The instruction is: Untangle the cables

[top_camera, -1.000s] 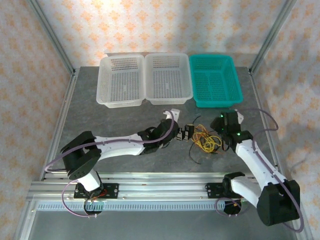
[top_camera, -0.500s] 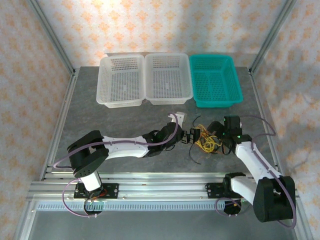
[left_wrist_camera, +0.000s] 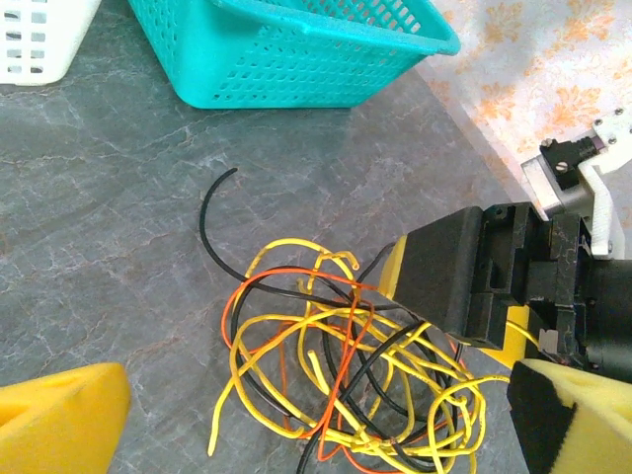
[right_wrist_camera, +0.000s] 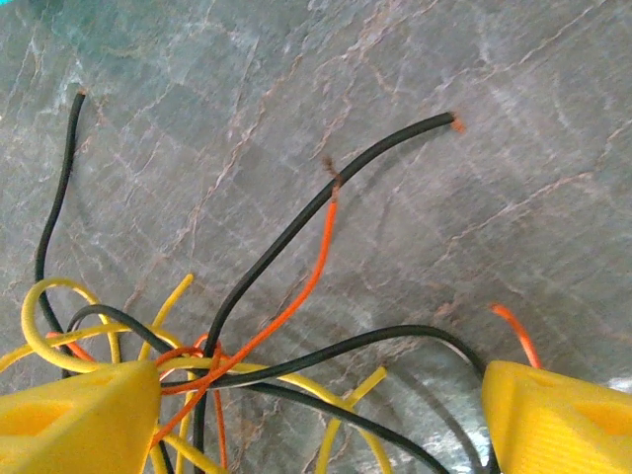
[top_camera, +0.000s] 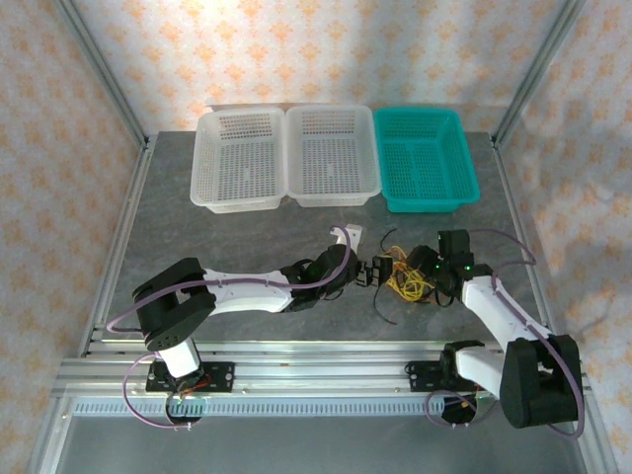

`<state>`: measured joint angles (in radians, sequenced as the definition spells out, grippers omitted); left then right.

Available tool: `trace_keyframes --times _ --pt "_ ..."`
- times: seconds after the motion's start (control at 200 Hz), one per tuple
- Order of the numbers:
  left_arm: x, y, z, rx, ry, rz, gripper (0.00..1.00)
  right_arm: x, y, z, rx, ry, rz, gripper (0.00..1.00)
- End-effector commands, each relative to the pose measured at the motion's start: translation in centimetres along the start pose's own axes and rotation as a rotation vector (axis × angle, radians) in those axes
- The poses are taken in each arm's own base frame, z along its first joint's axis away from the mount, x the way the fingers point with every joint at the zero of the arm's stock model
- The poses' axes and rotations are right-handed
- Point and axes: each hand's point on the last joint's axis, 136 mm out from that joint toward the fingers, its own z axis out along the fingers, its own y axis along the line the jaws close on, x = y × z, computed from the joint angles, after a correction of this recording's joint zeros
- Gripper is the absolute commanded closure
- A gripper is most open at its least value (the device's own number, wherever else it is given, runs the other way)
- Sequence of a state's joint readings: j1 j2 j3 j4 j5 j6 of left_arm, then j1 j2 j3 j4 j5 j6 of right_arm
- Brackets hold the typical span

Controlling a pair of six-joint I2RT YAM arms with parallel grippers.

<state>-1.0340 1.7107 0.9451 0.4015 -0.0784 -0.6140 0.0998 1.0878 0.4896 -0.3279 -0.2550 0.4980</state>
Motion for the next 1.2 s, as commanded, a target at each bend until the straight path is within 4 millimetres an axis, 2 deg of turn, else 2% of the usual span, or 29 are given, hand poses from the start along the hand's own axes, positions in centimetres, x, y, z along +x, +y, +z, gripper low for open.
trace_keyframes --times 0.0,0.205,0.406,0.636,0.856,0.936,1.061,1.196 --pt "-0.3 -0.3 -0.5 0.012 0.001 -0.012 0.01 1.2 0.5 0.4 -0.014 0.027 -0.012 0.18" --pt "-0.8 1.2 -1.5 -0.027 -0.007 -0.014 0.01 2.8 3.0 0.2 -0.084 0.051 -0.020 0.26" --pt "-1.3 5.4 -3.3 -0.069 -0.023 -0.106 0.01 4.7 7.0 0.1 -0.178 0.084 -0.043 0.32" --pt "-1.0 10.8 -6.3 -0.166 -0.051 -0.194 0.01 7.8 13.3 0.6 -0.274 0.135 -0.112 0.34" --pt "-0.8 14.0 -9.3 -0.225 -0.083 -0.236 0.01 11.6 20.3 0.9 -0.361 0.190 -0.194 0.35" --pt "-0.8 14.9 -10.2 -0.241 -0.096 -0.250 0.01 12.9 22.0 1.2 -0.373 0.204 -0.216 0.36" --pt "-0.7 15.9 -11.2 -0.256 -0.116 -0.270 0.00 13.6 23.5 1.4 -0.375 0.200 -0.238 0.35" --pt "-1.0 16.0 -11.8 -0.261 -0.122 -0.248 0.01 11.9 23.1 0.7 -0.337 0.119 -0.259 0.31"
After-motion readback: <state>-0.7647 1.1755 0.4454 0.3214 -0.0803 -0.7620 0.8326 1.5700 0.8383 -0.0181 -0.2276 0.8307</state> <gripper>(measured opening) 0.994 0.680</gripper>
